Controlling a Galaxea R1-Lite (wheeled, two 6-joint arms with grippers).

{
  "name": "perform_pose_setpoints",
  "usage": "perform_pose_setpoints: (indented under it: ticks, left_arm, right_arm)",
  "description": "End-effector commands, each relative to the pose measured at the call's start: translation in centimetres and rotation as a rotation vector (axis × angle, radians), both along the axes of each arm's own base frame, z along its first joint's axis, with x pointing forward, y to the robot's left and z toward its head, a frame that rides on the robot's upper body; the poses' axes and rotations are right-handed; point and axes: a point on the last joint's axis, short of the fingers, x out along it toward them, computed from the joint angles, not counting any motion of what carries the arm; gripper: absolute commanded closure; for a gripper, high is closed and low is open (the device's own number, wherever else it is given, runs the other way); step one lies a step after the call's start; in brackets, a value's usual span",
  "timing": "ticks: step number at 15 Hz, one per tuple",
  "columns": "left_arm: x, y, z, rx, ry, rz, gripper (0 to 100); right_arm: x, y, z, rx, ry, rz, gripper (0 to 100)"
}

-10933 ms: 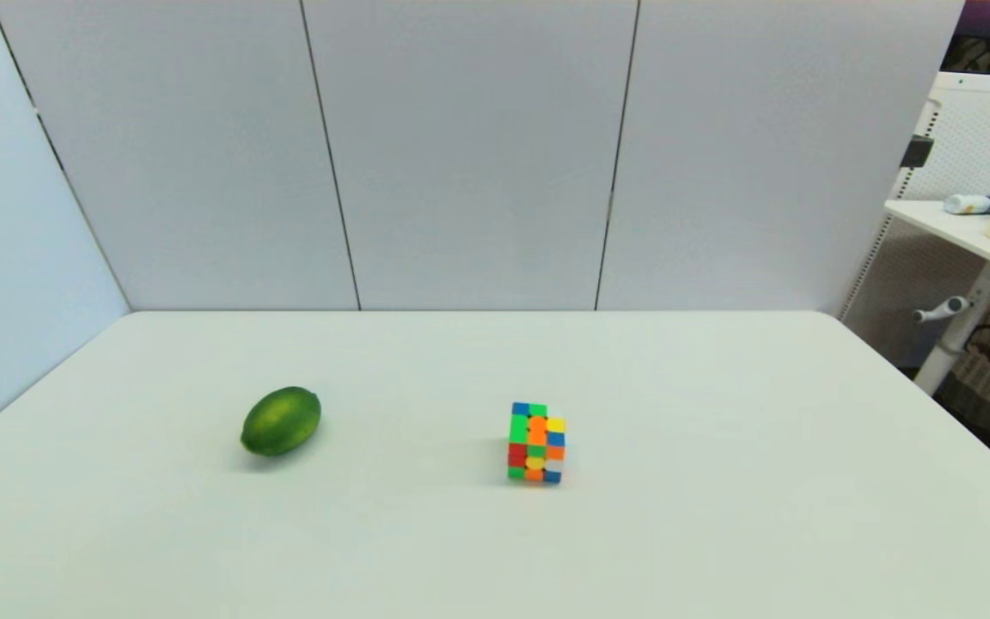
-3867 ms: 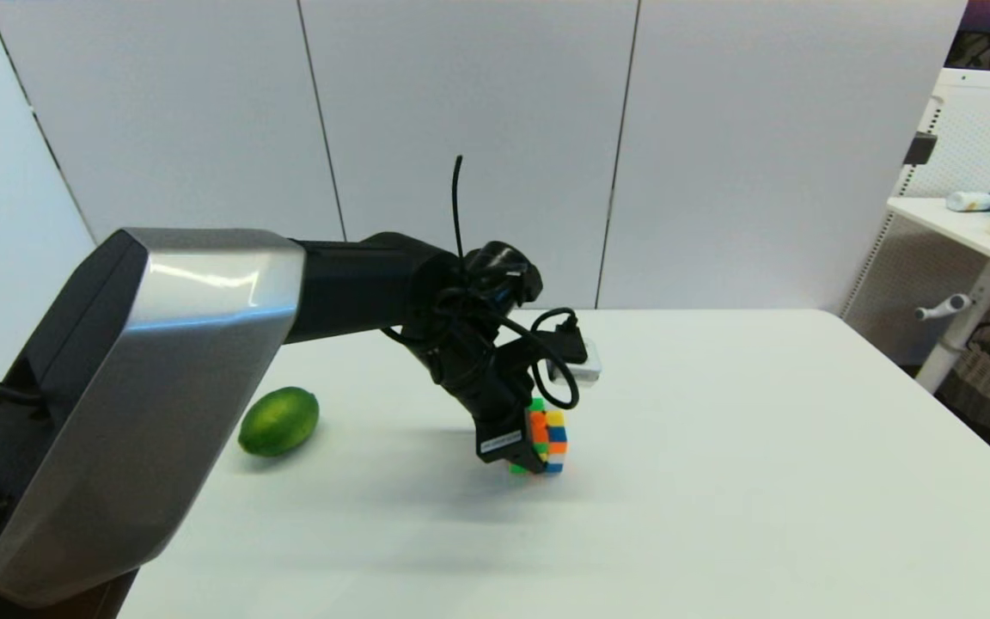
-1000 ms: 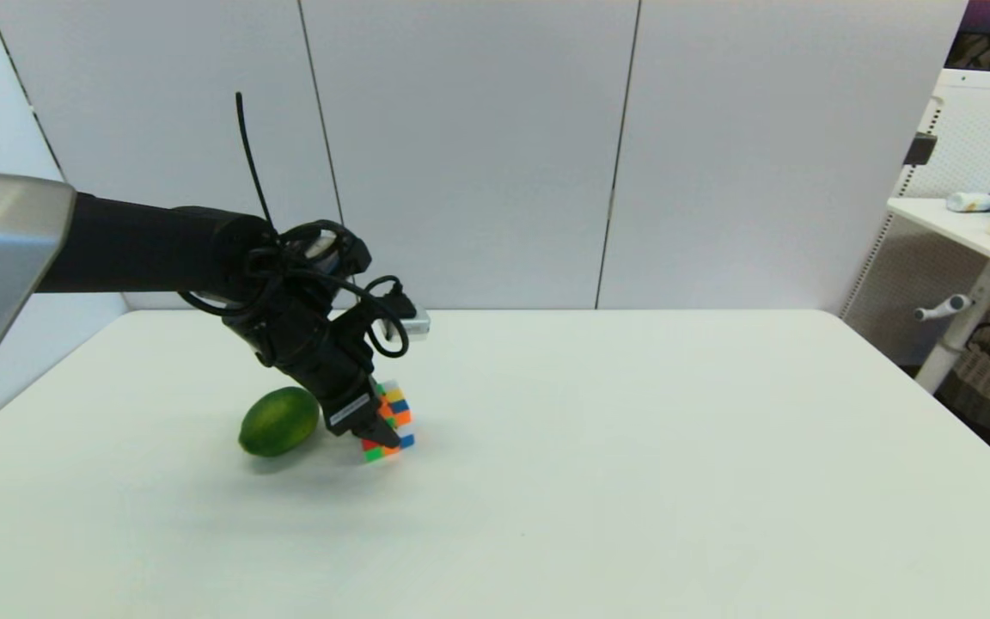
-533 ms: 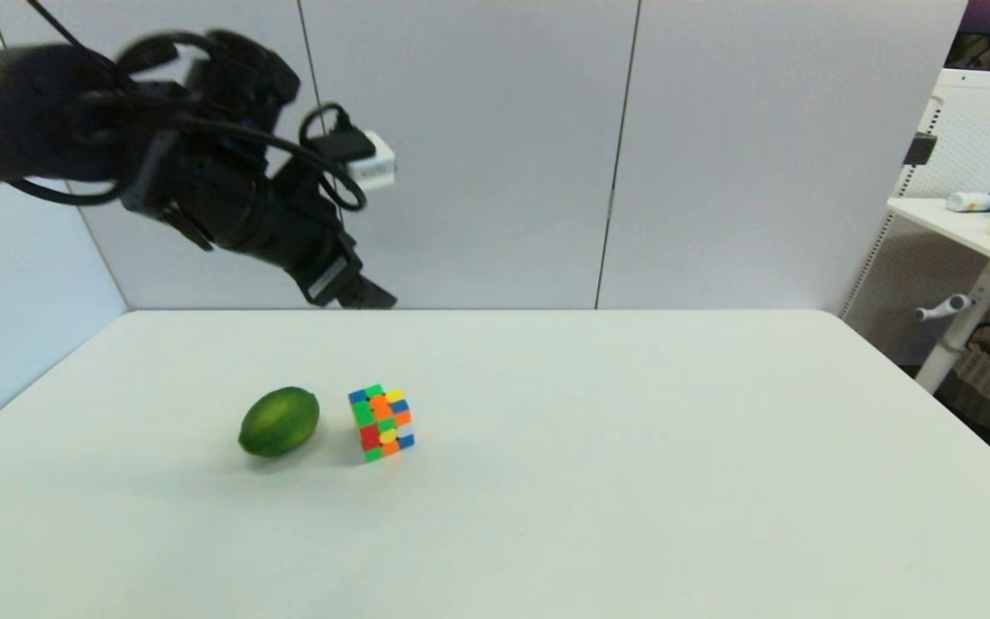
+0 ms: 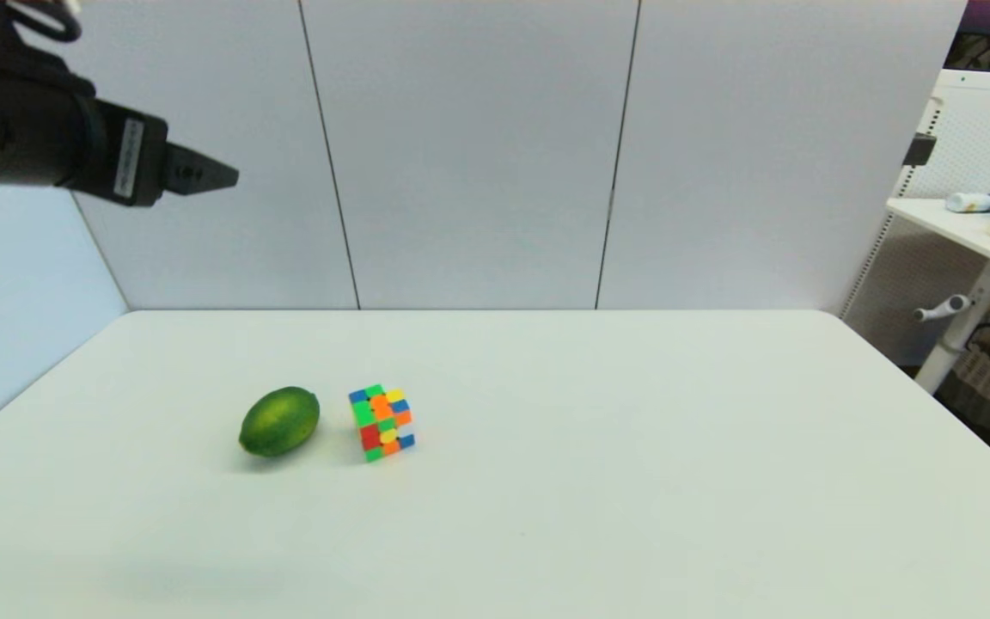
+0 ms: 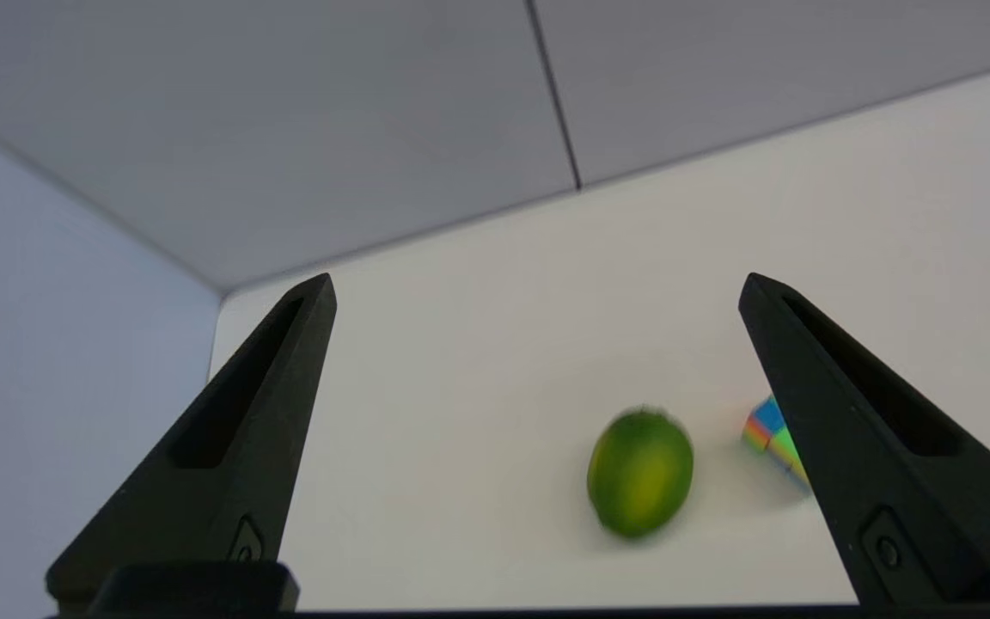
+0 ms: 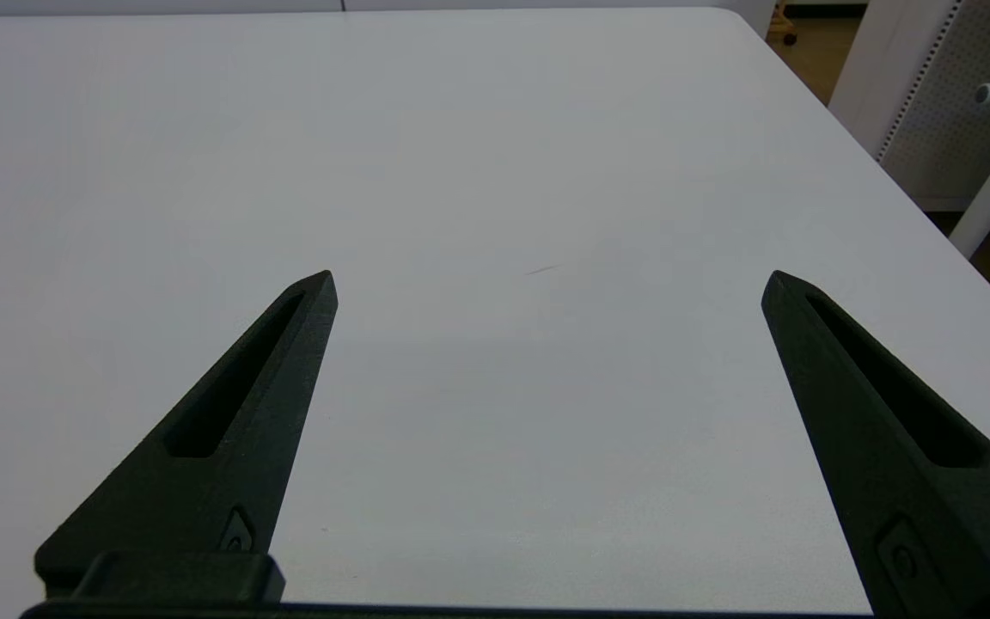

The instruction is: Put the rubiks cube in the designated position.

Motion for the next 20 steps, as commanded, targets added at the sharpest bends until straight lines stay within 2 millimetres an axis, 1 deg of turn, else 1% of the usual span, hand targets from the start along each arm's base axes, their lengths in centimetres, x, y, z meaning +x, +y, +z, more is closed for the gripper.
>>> perform_pose_setpoints:
  ticks: [1,3,5,9,11,13,15,16,17,20]
  left_arm:
    - [-11.7,4.9,-11.5,-0.097,-0.203,0.108,0]
    - [-14.7,6.1,-15.5,-0.095,-0.206,0.155,0]
    - [-16.8,6.6,-18.7,-0.114,-0.198,0.131,0]
    - [-19.2,6.8,-23.0,-0.131,-0.215,0.127,0]
    - [-20.8,6.8,-25.9,-0.137,-0.272,0.125,0]
    - [-22.2,6.7,-26.6,-0.149,-0.311,0.105,0]
    - [-22.9,6.7,-26.8,-0.148,-0.318,0.084,0]
    - [-22.8,6.5,-27.3,-0.159,-0.305,0.021,0]
    - [-22.8,6.5,-27.4,-0.157,-0.297,0.001,0]
    - [-22.7,6.5,-27.4,-0.155,-0.308,0.001,0]
  right_arm:
    - [0.0,0.0,0.0,-0.002,0.001,0.000,0]
    - [0.0,0.0,0.0,0.001,0.001,0.000,0]
    - [0.0,0.0,0.0,0.001,0.001,0.000,0]
    - [0.0,0.0,0.0,-0.002,0.001,0.000,0]
    - [0.0,0.0,0.0,0.001,0.001,0.000,0]
    - [0.0,0.0,0.0,-0.002,0.001,0.000,0]
    - [0.0,0.0,0.0,-0.002,0.001,0.000,0]
    - [0.0,0.0,0.0,0.001,0.001,0.000,0]
    - [0.0,0.0,0.0,-0.002,0.001,0.000,0]
    - [0.0,0.0,0.0,0.001,0.001,0.000,0]
